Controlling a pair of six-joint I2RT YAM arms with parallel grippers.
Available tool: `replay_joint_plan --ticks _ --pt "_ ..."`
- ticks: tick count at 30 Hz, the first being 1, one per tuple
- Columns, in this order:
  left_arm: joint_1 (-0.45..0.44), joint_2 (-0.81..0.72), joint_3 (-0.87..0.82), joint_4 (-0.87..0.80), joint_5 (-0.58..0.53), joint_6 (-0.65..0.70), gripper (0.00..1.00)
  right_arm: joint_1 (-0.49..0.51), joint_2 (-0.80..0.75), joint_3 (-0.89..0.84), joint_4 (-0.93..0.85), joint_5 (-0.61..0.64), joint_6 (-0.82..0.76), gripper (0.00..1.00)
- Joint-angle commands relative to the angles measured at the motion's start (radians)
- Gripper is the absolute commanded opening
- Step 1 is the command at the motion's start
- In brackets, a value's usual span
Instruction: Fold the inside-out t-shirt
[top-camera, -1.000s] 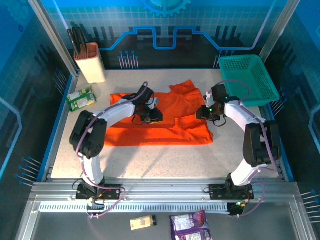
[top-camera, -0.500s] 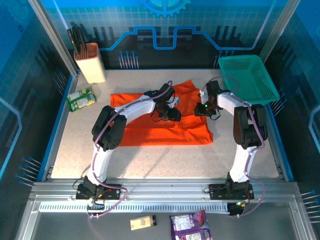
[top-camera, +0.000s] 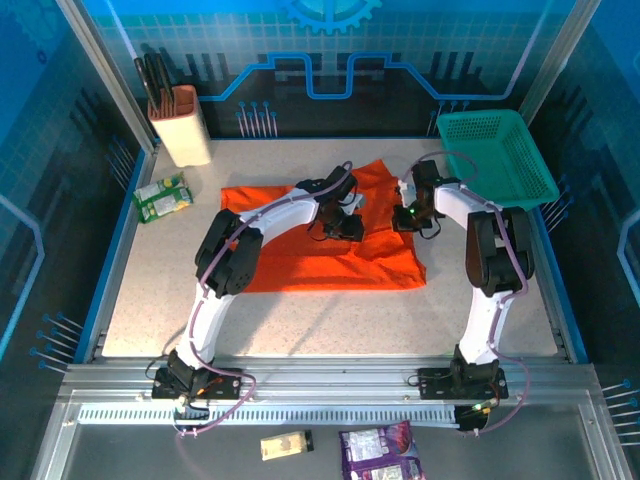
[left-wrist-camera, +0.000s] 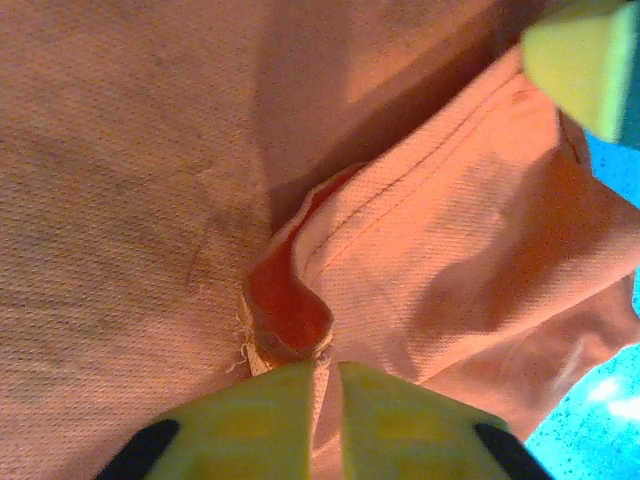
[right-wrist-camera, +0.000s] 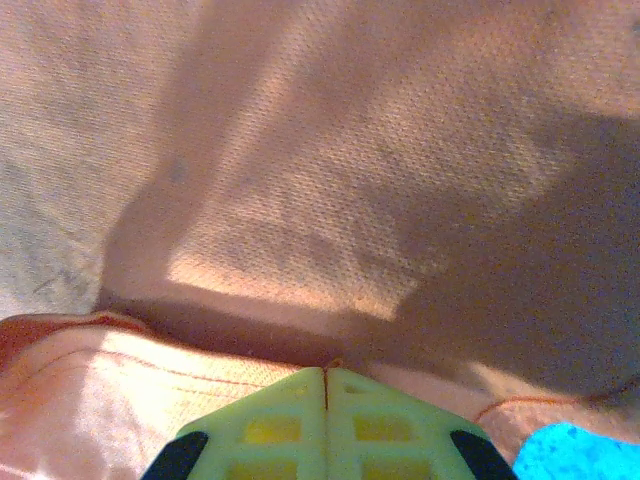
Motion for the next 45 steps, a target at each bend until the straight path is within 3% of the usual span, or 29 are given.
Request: replay_joint_plan --ticks 1,6,23,30,35,40,45 --pt "-0.009 -0.018 -0.011 -0.012 -0.068 -0.013 0.07 -0.004 -0.063 0.037 -0.029 -0.03 -0.004 0.04" --pt "-0.008 -0.071 -0.076 0.01 -0.117 -0.029 0.01 -0.003 -0.062 0.05 -0.024 -0.067 -0.003 0.04" --pt "-0.014 -0.192 -0.261 0.142 -0.215 -0.106 0.0 -0.001 0.024 0.087 0.012 -0.092 -0.012 0.05" --pt "-0.016 -0.229 -0.274 0.157 -0.246 -0.132 0.13 0.001 -0.074 0.074 -0.028 -0.091 0.059 0.28" --pt "-0.016 -0.279 -0.274 0.141 -0.254 -0.126 0.24 -0.003 -0.22 -0.048 -0.036 -0.111 0.126 0.41" --pt "-0.014 -0.348 -0.321 0.141 -0.259 -0.12 0.25 -0.063 -0.362 -0.268 0.094 -0.323 0.286 0.51" --pt "-0.01 -0.422 -0.4 0.158 -0.26 -0.126 0.25 -0.096 -0.408 -0.415 0.207 -0.44 0.349 0.56"
